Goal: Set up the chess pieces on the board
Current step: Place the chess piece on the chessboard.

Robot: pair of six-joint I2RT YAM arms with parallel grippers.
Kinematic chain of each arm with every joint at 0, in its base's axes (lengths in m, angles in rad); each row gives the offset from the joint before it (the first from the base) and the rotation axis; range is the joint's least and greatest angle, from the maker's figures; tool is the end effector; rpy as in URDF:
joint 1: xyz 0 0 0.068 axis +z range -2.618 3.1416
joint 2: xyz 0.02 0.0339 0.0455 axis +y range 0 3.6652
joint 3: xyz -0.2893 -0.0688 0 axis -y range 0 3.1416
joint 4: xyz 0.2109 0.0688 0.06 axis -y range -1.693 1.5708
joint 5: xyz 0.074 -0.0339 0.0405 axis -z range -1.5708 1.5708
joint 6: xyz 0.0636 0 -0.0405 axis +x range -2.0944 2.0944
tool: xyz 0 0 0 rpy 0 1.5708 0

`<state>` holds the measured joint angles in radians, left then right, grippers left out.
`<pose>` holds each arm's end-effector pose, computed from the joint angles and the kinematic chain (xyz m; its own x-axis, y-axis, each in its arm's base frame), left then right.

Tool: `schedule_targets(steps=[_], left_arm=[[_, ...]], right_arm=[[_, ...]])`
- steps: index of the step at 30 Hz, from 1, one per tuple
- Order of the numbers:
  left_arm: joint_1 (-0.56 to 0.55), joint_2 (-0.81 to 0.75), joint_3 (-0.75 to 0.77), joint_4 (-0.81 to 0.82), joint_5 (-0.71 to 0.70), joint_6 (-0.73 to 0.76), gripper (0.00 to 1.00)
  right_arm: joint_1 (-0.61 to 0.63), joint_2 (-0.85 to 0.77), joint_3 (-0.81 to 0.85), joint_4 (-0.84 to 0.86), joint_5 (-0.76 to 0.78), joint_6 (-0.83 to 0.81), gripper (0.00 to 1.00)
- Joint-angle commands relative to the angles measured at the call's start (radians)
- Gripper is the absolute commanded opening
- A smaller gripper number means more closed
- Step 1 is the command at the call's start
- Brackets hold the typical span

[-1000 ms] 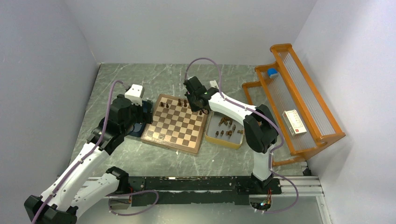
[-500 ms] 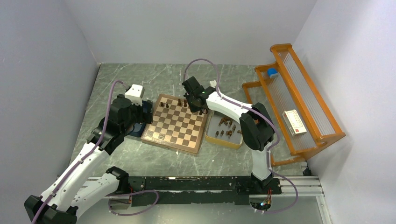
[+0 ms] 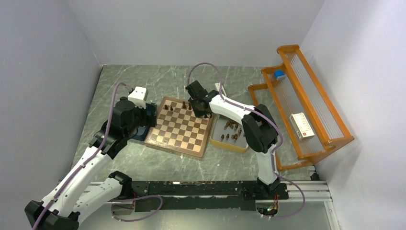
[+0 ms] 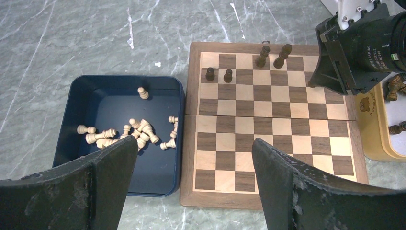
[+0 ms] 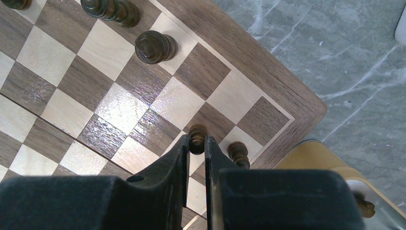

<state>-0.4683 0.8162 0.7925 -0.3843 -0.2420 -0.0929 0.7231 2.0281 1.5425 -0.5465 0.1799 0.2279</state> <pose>0.1485 -0.0580 0.3254 -0.3750 0.0887 -0.9228 0.2080 0.9781 0.0095 0.3317 0.2775 0.2105 -0.7585 -0.3729 -0.5345 -0.4218 0.9061 -0.0337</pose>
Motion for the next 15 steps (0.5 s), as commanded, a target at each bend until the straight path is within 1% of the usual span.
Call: schedule_targets(steps=[1,15], left_arm=[[-0.003,-0.01,-0.001,0.039,-0.006,0.012,0.93],[-0.003,-0.011,0.0,0.041,-0.005,0.01,0.93]], right_arm=[[0.001,0.021,0.019,-0.006,0.021,0.005,0.16],[-0.005,0.028,0.019,-0.006,0.027,0.01,0.16]])
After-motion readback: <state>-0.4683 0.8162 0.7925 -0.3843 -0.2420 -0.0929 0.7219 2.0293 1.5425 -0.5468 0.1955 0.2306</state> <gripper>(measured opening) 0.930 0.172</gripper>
